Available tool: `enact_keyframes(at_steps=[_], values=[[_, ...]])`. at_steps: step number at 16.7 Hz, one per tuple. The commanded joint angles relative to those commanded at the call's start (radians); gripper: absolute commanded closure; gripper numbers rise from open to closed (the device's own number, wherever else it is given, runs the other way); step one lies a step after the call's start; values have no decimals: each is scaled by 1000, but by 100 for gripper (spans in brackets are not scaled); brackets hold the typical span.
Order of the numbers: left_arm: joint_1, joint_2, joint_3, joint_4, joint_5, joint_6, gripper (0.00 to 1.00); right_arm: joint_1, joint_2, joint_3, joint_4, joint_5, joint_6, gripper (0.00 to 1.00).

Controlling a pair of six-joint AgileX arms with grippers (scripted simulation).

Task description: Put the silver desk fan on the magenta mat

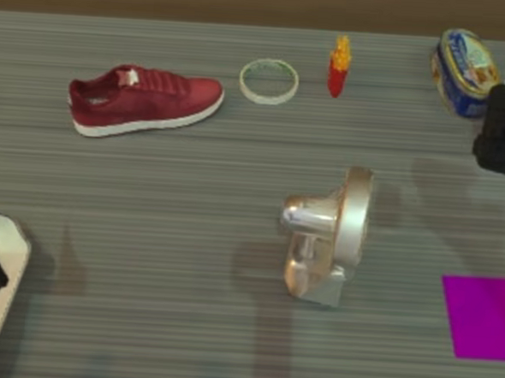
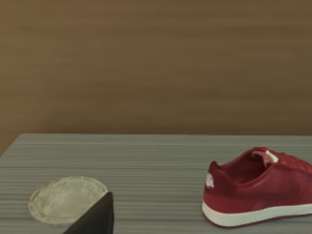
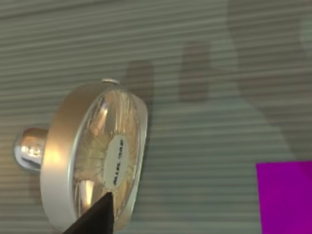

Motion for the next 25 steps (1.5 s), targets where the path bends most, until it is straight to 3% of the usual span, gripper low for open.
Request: enact_keyframes(at_steps=[6,12,19,25], values=[[0,0,0,0,0,0,0,154,580,532,-384,2,206,0],[0,0,0,0,0,0,0,243,873,847,-584,-2,325,0],[0,0,0,0,0,0,0,247,894,869,-594,-3,335,0],[0,0,0,0,0,0,0,251,889,703,-436,-3,336,0]])
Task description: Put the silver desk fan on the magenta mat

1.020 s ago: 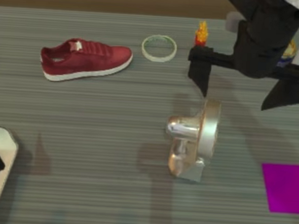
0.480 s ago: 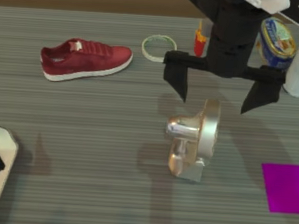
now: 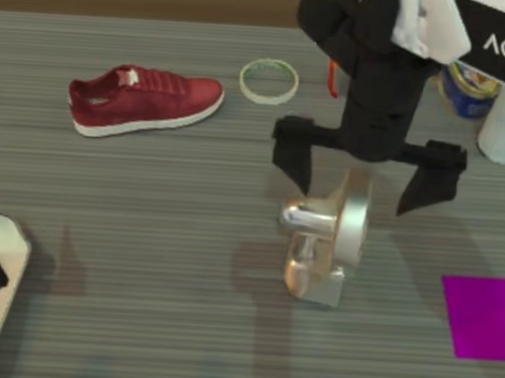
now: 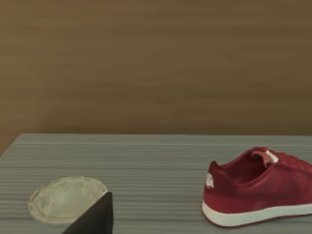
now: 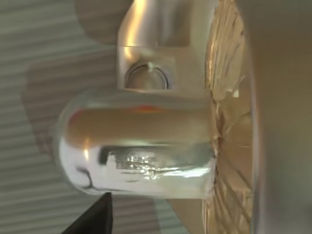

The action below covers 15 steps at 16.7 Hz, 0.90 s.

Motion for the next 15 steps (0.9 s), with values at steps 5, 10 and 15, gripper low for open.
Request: enact_keyframes(at_steps=[5,10,15], values=[[0,0,0,0,0,0,0,1,0,-38,38,0,1,0],[0,0,0,0,0,0,0,1,0,-38,38,0,1,30],[0,0,0,0,0,0,0,1,0,-38,38,0,1,68]])
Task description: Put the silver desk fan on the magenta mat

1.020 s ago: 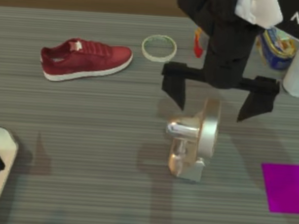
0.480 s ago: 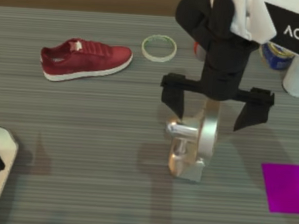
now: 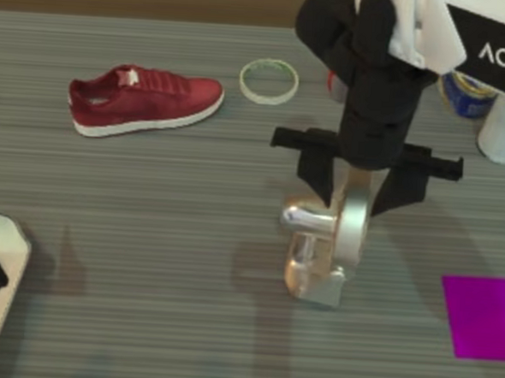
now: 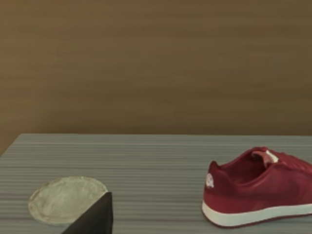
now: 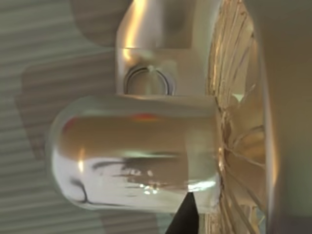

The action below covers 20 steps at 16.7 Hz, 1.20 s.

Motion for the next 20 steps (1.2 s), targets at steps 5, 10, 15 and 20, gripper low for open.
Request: enact_keyframes(at_steps=[5,10,15,20], values=[[0,0,0,0,0,0,0,0,0,0,0,0,0,100],[0,0,0,0,0,0,0,0,0,0,0,0,0,100],[0,0,0,0,0,0,0,1,3,18,-18,0,1,100],[0,0,0,0,0,0,0,5,9,180,-172,0,1,100]])
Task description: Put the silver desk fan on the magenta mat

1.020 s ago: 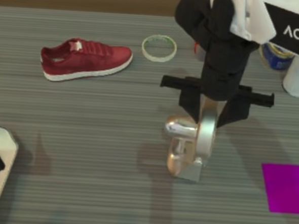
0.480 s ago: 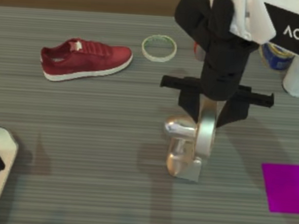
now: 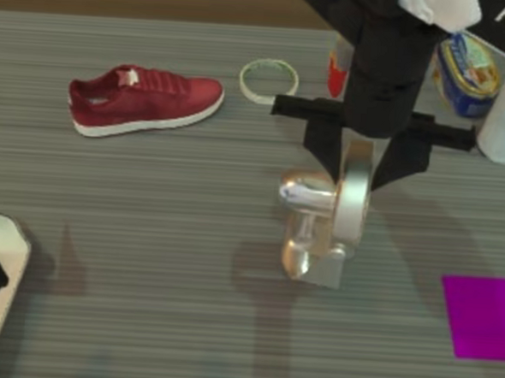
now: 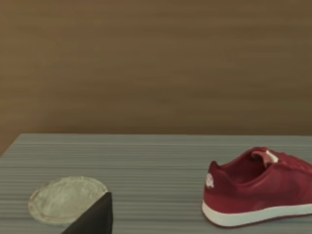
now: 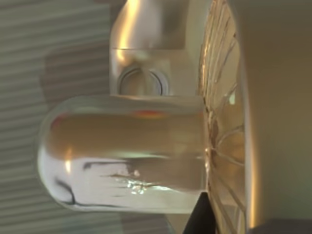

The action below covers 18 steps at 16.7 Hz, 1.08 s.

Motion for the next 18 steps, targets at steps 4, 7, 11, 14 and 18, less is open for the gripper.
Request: enact_keyframes(at_steps=[4,7,11,14,18], values=[[0,0,0,0,0,0,0,1,-2,30,-30,0,-2,100],[0,0,0,0,0,0,0,-10,-11,16,-27,0,13,100],[0,0,0,0,0,0,0,-67,-103,-96,-18,0,168,100],[0,0,0,0,0,0,0,-140,-224,-234,0,1,387,100],[0,0,0,0,0,0,0,-251,-415,-453,32,2,719,100]])
